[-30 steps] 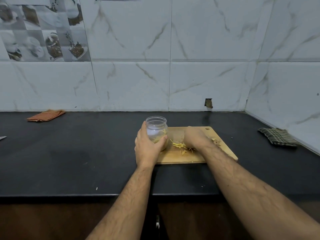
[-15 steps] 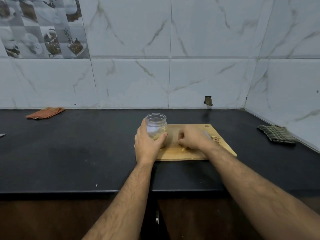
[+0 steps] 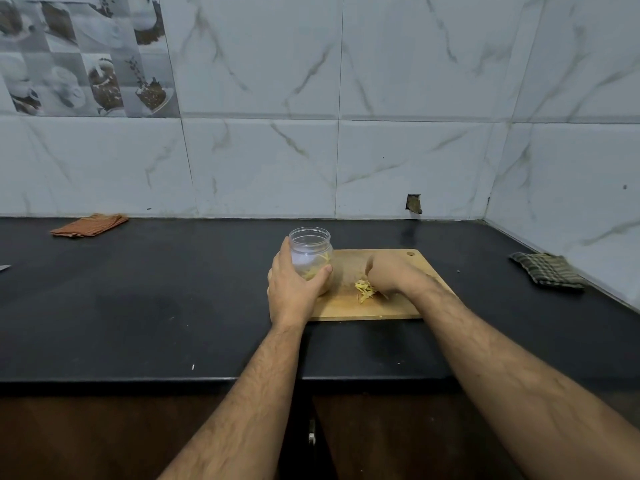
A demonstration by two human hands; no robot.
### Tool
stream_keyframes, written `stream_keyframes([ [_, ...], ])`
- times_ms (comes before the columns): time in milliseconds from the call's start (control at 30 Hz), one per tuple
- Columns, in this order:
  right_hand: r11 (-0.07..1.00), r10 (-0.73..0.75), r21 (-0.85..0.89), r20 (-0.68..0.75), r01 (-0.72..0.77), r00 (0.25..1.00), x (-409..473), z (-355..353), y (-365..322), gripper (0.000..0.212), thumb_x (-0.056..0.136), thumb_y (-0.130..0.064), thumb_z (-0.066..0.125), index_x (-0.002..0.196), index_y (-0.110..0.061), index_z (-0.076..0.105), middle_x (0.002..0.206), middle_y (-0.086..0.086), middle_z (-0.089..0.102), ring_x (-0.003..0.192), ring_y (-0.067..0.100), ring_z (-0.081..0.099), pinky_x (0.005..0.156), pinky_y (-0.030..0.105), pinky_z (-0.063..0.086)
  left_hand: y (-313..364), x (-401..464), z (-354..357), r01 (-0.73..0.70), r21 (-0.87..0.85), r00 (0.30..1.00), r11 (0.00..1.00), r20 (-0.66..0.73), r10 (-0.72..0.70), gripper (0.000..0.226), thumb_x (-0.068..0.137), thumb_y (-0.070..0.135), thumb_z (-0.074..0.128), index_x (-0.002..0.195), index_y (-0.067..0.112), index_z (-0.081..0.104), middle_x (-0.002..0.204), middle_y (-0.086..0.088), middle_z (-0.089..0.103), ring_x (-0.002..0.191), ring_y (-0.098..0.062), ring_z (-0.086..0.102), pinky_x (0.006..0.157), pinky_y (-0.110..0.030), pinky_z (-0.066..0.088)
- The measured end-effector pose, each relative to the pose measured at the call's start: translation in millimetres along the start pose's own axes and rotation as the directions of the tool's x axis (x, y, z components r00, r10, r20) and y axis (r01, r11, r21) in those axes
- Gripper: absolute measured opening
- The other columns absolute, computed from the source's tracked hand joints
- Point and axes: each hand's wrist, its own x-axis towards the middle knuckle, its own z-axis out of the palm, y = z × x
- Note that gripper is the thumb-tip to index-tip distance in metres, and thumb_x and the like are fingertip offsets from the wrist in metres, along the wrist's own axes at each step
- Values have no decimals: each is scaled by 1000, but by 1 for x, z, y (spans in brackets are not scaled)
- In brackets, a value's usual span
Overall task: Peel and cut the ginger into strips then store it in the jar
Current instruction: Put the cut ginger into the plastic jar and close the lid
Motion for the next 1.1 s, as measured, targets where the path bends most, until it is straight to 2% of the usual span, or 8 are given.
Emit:
stream_keyframes([
  [133, 999, 21, 46, 71, -24, 997, -3, -14, 4, 27, 95, -19, 56, 117, -11, 69, 120, 3, 68, 106, 23, 63, 93, 35, 52, -1, 0, 1, -2, -1, 1000, 1000, 0, 2, 93, 77, 52, 76, 153, 30, 27, 150, 3, 42, 140, -19, 36, 113, -42, 35],
  [233, 998, 64, 0, 188, -65, 980, -4, -14, 0, 62, 85, -56, 70, 128, -12, 61, 128, 1, 62, 118, 25, 58, 100, 36, 45, -1, 1, 1, -2, 5, 1000, 1000, -2, 2, 93, 77, 52, 76, 153, 31, 27, 150, 4, 42, 140, -19, 35, 113, -43, 35],
  [300, 996, 86, -14, 206, -84, 975, 0, -7, -6, 74, 75, -64, 76, 126, -13, 62, 126, 2, 65, 113, 26, 61, 99, 39, 48, -2, 1, 1, 0, 3, 1000, 1000, -1, 0, 92, 77, 52, 76, 153, 32, 27, 150, 4, 42, 140, -19, 35, 112, -43, 36],
  [400, 997, 64, -45, 194, -56, 979, 2, 0, -16, 52, 85, -46, 76, 122, -10, 66, 112, 6, 71, 98, 24, 67, 89, 37, 56, -2, 1, 2, -4, 2, 1000, 1000, -2, 4, 92, 76, 53, 76, 152, 33, 27, 149, 4, 43, 139, -18, 36, 112, -42, 36],
  [633, 985, 48, -168, 97, -31, 994, 7, 3, -23, 20, 88, -12, 68, 108, -13, 73, 99, 5, 71, 90, 23, 68, 86, 37, 58, -3, 2, 2, -5, -10, 1000, 1000, -7, 5, 93, 75, 52, 77, 152, 32, 29, 149, 5, 43, 139, -18, 36, 113, -44, 36],
  [833, 959, 43, -282, 57, -25, 997, 6, 3, -36, 9, 85, -14, 72, 83, -14, 63, 78, 2, 61, 69, 19, 58, 57, 31, 46, -2, 1, 1, -15, -5, 1000, 1000, -12, 15, 95, 74, 51, 78, 153, 30, 30, 150, 5, 43, 140, -17, 36, 113, -43, 35],
  [1000, 958, -18, -286, 10, 20, 1000, 5, 4, -32, 5, 87, -10, 68, 85, -14, 65, 74, 0, 59, 65, 17, 54, 60, 30, 45, -1, 0, 2, -16, 10, 1000, 1000, -3, 16, 95, 74, 52, 78, 153, 31, 29, 150, 5, 43, 140, -17, 35, 114, -44, 35],
  [1100, 986, -13, -165, 37, 19, 999, 8, -1, -24, 4, 83, -9, 69, 86, -11, 69, 81, 4, 72, 72, 20, 69, 69, 32, 59, -1, 1, 3, -19, 10, 1000, 1000, -7, 19, 95, 74, 51, 79, 153, 31, 29, 150, 5, 43, 140, -17, 35, 113, -43, 36],
])
